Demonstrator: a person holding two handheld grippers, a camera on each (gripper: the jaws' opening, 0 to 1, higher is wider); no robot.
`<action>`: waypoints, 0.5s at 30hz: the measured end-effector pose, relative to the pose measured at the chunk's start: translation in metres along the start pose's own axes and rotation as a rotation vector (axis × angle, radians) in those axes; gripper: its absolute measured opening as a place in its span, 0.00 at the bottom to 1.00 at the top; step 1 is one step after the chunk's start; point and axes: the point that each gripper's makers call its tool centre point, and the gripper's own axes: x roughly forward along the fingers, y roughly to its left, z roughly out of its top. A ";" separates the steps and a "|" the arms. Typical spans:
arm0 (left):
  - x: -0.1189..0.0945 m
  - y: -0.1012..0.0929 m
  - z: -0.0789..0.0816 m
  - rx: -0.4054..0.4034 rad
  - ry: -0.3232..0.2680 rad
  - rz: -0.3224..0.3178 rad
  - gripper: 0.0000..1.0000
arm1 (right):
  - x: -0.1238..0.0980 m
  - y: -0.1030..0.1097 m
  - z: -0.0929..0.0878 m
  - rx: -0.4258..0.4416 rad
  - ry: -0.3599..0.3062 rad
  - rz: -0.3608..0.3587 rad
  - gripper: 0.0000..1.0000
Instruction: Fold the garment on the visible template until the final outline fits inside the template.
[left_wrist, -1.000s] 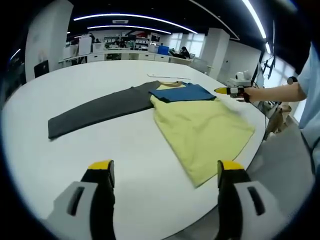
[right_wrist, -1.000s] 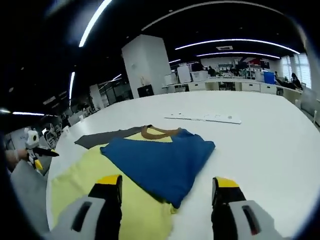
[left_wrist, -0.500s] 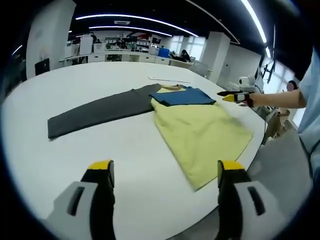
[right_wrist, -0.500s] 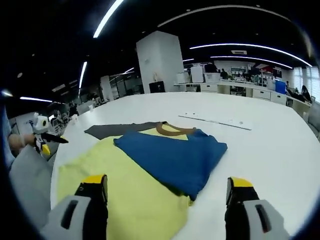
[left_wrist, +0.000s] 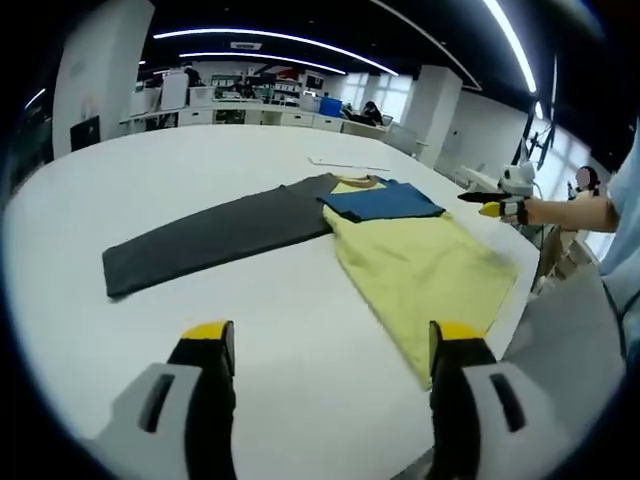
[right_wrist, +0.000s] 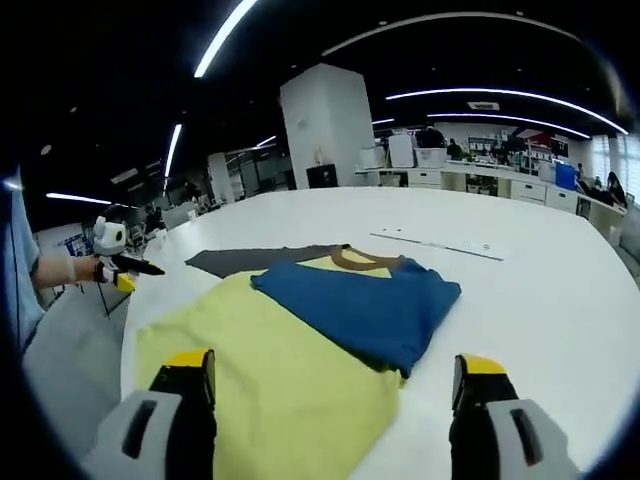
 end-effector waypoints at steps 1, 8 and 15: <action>0.001 0.006 0.002 0.002 -0.004 0.010 0.74 | 0.000 0.002 -0.001 -0.001 0.001 0.001 1.00; -0.003 0.053 0.016 -0.028 -0.027 0.098 0.71 | -0.006 0.017 -0.002 0.007 -0.007 0.017 0.99; -0.016 0.115 0.012 -0.094 -0.003 0.264 0.64 | -0.009 0.028 -0.008 0.021 0.006 0.027 0.99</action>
